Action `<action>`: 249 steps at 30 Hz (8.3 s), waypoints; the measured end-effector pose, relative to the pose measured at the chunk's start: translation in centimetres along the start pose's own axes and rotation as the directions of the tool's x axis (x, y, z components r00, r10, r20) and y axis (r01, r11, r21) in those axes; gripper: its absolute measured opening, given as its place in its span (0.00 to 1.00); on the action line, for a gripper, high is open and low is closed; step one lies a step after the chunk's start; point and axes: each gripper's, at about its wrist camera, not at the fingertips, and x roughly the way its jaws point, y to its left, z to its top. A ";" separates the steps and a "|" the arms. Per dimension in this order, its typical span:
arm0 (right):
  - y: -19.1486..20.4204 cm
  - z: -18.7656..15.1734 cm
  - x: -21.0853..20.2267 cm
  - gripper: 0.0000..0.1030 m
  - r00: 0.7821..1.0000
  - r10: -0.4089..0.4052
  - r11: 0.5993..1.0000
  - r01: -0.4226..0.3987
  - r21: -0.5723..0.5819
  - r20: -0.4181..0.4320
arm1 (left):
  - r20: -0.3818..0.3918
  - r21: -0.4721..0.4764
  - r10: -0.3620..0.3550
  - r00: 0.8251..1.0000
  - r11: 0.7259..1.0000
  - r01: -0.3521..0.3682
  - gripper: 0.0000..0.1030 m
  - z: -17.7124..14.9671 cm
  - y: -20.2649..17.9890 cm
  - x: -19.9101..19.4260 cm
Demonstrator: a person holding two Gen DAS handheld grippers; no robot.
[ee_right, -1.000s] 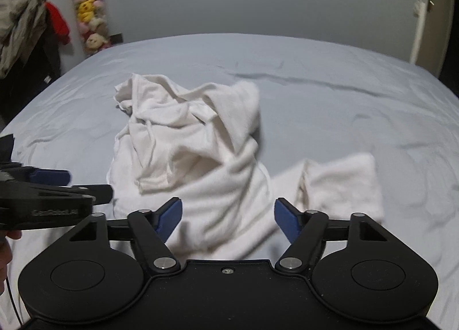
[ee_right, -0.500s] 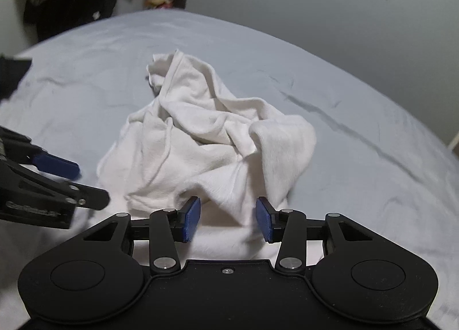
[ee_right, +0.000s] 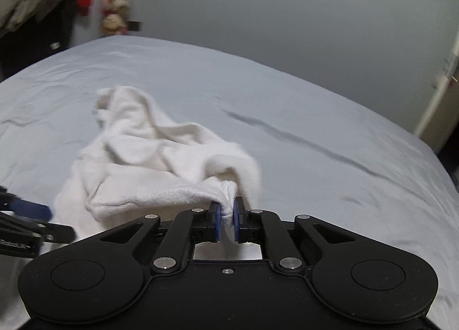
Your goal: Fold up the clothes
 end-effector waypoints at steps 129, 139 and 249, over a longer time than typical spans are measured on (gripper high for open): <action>-2.6 6.8 -1.1 0.03 0.996 -0.045 0.999 0.046 -0.014 0.074 | 0.192 0.453 0.244 0.950 0.837 -0.307 0.05 16.8 -6.3 3.6; -4.4 3.6 13.0 0.14 0.984 0.058 0.993 -0.040 0.108 -0.171 | 0.013 0.434 0.269 0.963 0.866 -0.248 0.20 15.8 -4.7 14.7; 3.7 -5.3 -7.3 0.44 0.790 0.264 0.927 -0.367 -0.081 -0.554 | 0.235 0.386 0.494 0.837 0.743 -0.546 0.21 8.0 -1.3 -5.9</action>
